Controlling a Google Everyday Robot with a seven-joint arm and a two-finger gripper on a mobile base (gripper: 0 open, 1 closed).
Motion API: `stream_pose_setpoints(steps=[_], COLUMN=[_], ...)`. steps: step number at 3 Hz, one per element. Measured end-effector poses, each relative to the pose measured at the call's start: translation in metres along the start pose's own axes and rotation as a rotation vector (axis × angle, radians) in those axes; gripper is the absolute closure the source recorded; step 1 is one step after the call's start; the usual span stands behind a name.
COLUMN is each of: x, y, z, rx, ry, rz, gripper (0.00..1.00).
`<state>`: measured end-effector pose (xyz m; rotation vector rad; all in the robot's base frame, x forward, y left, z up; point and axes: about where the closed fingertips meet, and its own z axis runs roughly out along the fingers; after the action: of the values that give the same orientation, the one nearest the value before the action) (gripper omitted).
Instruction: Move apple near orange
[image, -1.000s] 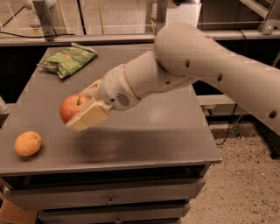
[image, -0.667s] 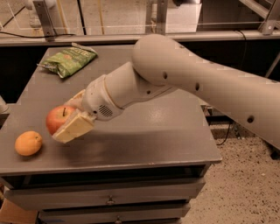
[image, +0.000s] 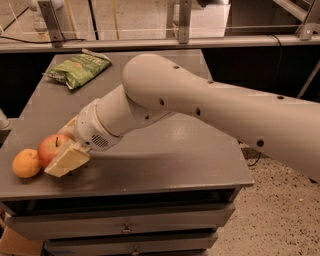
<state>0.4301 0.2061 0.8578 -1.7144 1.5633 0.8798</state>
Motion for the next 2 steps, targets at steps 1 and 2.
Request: stream_pose_setpoints(steps=[1, 2], x=[0.0027, 0.0049], y=[0.0018, -0.0008], z=[0.01, 0.0131], rx=[0.0, 0.01], ry=[0.016, 0.029], rz=[-0.004, -0.003], gripper=[1.0, 0.82])
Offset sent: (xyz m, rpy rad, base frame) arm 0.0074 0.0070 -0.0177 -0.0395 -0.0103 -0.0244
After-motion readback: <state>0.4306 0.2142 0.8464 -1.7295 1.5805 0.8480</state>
